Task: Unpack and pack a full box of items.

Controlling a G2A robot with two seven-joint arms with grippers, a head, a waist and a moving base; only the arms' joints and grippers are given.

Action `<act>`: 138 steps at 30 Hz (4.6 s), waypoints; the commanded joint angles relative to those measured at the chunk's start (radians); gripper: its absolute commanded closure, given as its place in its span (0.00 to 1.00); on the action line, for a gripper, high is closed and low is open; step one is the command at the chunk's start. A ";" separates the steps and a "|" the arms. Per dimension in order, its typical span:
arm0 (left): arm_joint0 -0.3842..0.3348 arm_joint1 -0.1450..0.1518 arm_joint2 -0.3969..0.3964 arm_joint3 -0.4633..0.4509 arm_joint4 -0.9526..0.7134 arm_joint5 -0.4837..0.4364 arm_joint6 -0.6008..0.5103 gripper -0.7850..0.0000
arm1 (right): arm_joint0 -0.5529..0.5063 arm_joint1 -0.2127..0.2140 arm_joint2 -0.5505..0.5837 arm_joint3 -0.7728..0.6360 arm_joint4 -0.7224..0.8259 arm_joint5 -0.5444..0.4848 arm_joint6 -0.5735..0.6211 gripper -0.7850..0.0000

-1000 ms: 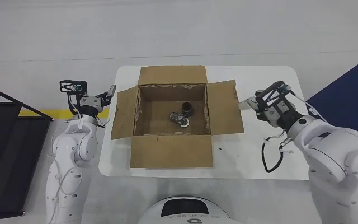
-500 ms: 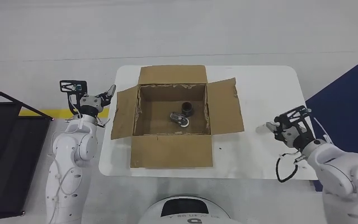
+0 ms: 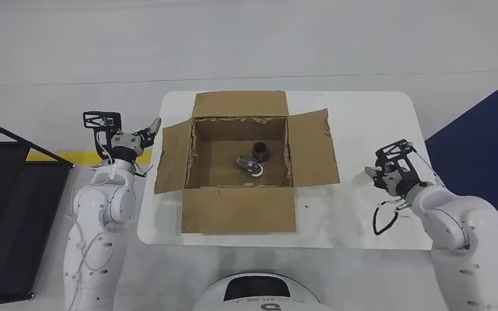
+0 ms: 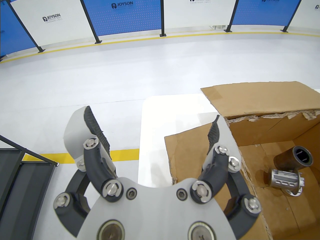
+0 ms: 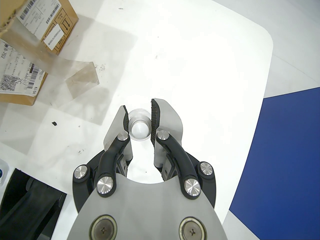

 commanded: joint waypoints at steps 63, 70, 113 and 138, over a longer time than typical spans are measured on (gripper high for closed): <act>0.000 0.000 0.000 0.000 0.000 0.000 0.000 0.00 | 0.989 -0.062 -0.776 0.417 0.319 -0.325 -0.248 0.00; 0.000 0.000 0.000 0.000 0.000 0.000 0.000 0.00 | 0.989 -0.062 -0.776 0.417 0.319 -0.325 -0.248 0.00; 0.000 0.000 0.000 0.000 0.000 0.000 0.000 0.00 | 1.074 -0.125 -1.050 0.615 0.365 0.089 0.264 0.54; 0.000 0.000 0.000 0.000 0.000 0.000 0.000 0.00 | 1.195 -0.242 -1.256 0.898 0.280 0.131 0.212 0.58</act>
